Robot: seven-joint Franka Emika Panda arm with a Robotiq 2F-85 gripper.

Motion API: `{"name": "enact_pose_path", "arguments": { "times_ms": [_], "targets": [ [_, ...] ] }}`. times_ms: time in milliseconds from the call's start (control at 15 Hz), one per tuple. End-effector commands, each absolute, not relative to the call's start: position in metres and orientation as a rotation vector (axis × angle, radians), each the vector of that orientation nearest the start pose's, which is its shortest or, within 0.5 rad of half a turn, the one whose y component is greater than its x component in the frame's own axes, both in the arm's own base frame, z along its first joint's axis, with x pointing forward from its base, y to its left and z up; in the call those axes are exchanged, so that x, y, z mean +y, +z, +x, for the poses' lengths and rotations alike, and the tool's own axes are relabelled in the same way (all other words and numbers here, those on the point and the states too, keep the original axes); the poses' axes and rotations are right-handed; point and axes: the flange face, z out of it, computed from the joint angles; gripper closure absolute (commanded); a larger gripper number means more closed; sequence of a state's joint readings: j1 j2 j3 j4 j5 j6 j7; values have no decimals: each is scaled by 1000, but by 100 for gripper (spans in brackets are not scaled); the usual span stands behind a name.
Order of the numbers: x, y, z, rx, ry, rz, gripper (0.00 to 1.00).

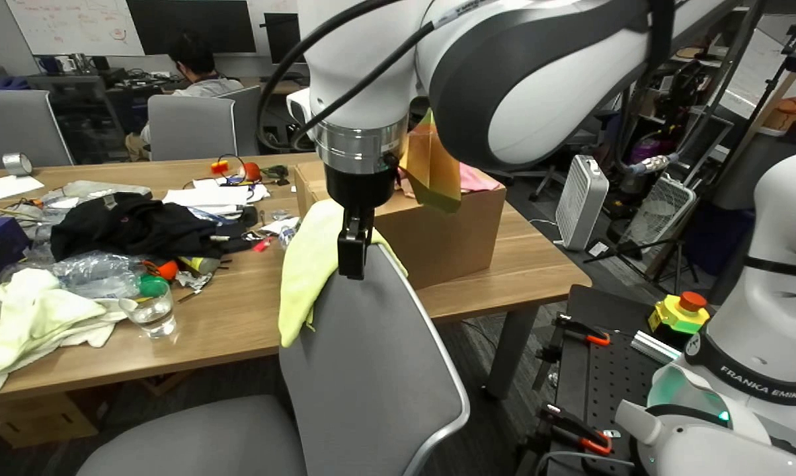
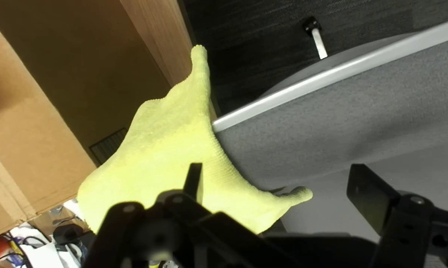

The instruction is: Move all the towels from the headrest to the top of the sealed cardboard box

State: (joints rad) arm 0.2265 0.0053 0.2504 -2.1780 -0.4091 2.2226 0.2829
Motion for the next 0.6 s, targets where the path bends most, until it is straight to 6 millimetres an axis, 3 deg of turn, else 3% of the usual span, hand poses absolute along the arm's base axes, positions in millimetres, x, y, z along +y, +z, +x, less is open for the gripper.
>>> {"name": "enact_pose_path", "arguments": {
  "times_ms": [0, 533],
  "targets": [
    [240, 394, 500, -670, -355, -3367, 0],
    [233, 390, 525, -564, -400, -3423, 0]
  ]
}}
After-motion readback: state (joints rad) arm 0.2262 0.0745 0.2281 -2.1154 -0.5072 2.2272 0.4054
